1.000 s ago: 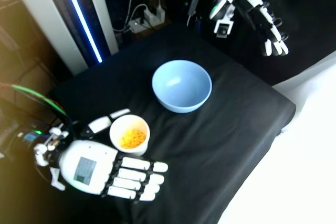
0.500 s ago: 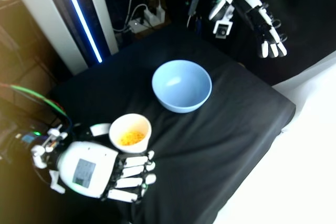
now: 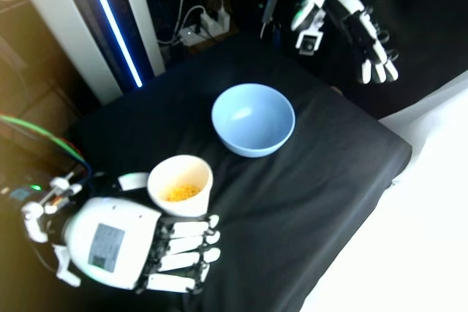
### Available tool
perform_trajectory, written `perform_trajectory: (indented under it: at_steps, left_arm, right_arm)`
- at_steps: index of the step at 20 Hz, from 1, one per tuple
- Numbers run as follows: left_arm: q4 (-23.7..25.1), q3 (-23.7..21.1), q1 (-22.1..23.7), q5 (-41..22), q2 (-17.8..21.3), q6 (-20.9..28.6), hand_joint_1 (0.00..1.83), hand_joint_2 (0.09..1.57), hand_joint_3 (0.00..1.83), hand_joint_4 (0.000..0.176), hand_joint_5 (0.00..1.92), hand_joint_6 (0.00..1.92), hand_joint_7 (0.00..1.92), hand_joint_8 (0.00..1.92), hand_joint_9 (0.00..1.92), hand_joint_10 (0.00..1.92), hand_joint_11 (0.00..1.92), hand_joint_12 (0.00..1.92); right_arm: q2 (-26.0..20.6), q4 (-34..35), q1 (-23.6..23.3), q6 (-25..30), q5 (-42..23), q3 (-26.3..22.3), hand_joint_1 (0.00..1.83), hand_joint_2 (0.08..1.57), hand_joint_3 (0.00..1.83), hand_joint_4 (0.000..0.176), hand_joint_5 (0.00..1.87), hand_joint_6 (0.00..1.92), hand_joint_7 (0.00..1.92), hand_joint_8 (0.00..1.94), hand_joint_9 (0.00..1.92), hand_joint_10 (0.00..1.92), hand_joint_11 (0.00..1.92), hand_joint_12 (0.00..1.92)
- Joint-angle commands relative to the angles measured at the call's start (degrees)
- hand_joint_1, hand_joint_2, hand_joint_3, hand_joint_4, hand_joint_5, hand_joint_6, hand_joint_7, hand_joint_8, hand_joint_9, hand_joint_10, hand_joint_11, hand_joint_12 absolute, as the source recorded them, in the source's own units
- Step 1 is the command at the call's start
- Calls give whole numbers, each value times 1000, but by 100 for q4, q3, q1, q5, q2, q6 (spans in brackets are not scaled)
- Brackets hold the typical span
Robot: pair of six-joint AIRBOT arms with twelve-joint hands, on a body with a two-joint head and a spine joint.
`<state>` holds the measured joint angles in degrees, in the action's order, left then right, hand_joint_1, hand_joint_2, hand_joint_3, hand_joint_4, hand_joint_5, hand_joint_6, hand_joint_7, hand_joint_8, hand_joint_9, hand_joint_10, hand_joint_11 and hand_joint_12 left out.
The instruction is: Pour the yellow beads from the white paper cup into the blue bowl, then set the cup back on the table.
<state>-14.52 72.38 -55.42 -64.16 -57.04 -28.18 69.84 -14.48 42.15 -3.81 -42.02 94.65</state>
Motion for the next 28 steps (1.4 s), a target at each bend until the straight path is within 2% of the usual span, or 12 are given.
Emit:
perform_trajectory:
  at_steps: [1, 3, 5, 7, 8, 9, 14, 16, 18, 22, 24, 28]
  left_arm:
    - [-106, 40, 35, -685, -15, 76, 391, 916, 1, 12, 67, 0, 392, 0, 180, 0, 23, 10]
    - [-103, 50, 36, -675, -17, 76, 377, 952, 13, 11, 62, 0, 395, 2, 175, 0, 8, 6]
    - [-97, 55, 36, -668, -18, 76, 364, 953, 11, 15, 68, 2, 404, 5, 169, 0, 1, 0]
    - [-76, 58, 36, -642, -21, 78, 373, 935, 1, 0, 60, 0, 398, 1, 179, 4, 7, 3]
    - [-52, 67, 39, -611, -33, 79, 391, 918, 0, 0, 68, 4, 408, 6, 198, 10, 29, 14]
    - [-39, 82, 40, -596, -47, 85, 393, 922, 0, 0, 70, 4, 404, 3, 197, 9, 28, 14]
    - [54, 115, 66, -504, -75, 118, 404, 940, 4, 14, 89, 8, 438, 14, 186, 3, 1, 1]
    - [93, 132, 94, -458, -100, 124, 417, 936, 1, 28, 103, 11, 454, 16, 190, 4, 0, 0]
    - [124, 141, 111, -420, -108, 127, 422, 923, 0, 28, 126, 14, 482, 20, 231, 18, 0, 0]
    - [186, 157, 156, -348, -117, 129, 442, 925, 0, 44, 126, 7, 468, 6, 216, 6, 0, 0]
    - [249, 170, 206, -296, -117, 130, 461, 911, 0, 55, 135, 8, 474, 7, 214, 5, 0, 0]
    - [345, 193, 289, -214, -118, 131, 475, 894, 0, 78, 154, 11, 481, 6, 224, 7, 0, 0]
  right_arm:
    - [-12, 146, -128, 66, -501, 12, 1184, 1057, 0, 0, 1101, 772, 1013, 15, 906, 39, 363, 1273]
    - [-11, -78, -293, 67, -395, 11, 1248, 1093, 7, 0, 1030, 1058, 1021, 724, 1023, 36, 453, 1225]
    - [-11, -510, -596, 67, -122, 16, 1247, 1109, 0, 0, 1006, 1109, 995, 789, 1032, 29, 445, 1208]
    - [-9, -831, -780, 67, 29, 16, 1252, 1071, 0, 0, 1119, 672, 1065, 938, 1177, 87, 558, 1337]
    - [16, -911, -816, 67, 57, 22, 1276, 1072, 2, 0, 1264, 230, 1007, 1187, 946, 923, 576, 1617]
    - [41, -934, -831, 67, 60, 31, 1278, 1062, 1, 0, 1281, 208, 1038, 1144, 892, 1118, 543, 1708]
    - [159, -1519, -1222, 67, 371, 49, 1262, 1047, 0, 0, 1187, 493, 1122, 901, 979, 930, 684, 1635]
    - [237, -1643, -1309, 67, 402, 75, 1238, 1076, 0, 6, 1105, 818, 1039, 857, 899, 591, 477, 1394]
    - [311, -1743, -1389, 67, 438, 106, 1233, 1080, 1, 27, 1049, 917, 1070, 804, 1036, 385, 613, 1333]
    - [412, -2104, -1610, 69, 559, 104, 1244, 1060, 0, 23, 1058, 880, 1164, 670, 1163, 505, 899, 1305]
    - [466, -2361, -1738, 94, 642, 96, 1239, 1066, 1, 26, 1047, 919, 1144, 676, 1203, 397, 910, 1311]
    - [548, -2648, -1845, 139, 724, 92, 1240, 1061, 0, 31, 1142, 704, 1067, 864, 1105, 651, 874, 1494]
